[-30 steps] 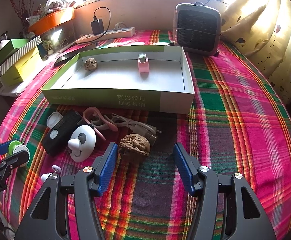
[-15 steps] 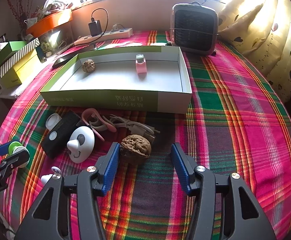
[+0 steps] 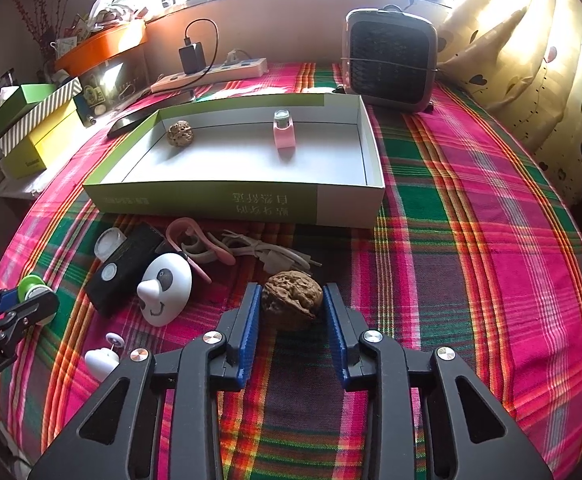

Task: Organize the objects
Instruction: 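Grasp the green-and-white spool with the left tool while the right tool grasps the second walnut, then carry spool and walnut into the green box tray and open both tools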

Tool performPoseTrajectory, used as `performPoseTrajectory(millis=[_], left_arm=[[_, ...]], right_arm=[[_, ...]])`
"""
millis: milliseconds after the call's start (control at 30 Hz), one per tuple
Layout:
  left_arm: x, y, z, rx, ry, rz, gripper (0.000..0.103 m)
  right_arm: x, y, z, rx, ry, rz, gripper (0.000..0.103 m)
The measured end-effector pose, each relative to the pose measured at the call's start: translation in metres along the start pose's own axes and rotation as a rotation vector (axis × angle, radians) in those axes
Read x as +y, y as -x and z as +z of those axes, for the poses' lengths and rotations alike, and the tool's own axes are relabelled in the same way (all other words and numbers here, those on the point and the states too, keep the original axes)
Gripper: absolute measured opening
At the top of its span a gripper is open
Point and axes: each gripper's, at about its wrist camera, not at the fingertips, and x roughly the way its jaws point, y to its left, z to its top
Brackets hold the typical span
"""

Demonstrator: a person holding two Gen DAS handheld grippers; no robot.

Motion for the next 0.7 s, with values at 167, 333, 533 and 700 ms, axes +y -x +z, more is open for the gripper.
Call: performPoseTrajectory(millis=[167, 333, 533, 700], left_arm=[[-0.0003, -0.0001, 0.0, 0.0, 0.002, 0.0, 0.031], [-0.0008, 0.0001, -0.0002, 0.001, 0.002, 0.001, 0.031], [-0.0004, 0.0, 0.0001, 0.001, 0.002, 0.002, 0.031], [-0.0006, -0.0001, 0.0008, 0.003, 0.005, -0.001, 0.031]], right_arm=[[0.0, -0.0002, -0.0001, 0.0, 0.0, 0.0, 0.032], [-0.0004, -0.0002, -0.0003, 0.0, 0.0, 0.0, 0.032], [-0.0005, 0.0, -0.0003, 0.0, -0.001, 0.001, 0.032], [-0.0004, 0.0004, 0.0002, -0.001, 0.002, -0.005, 0.032]])
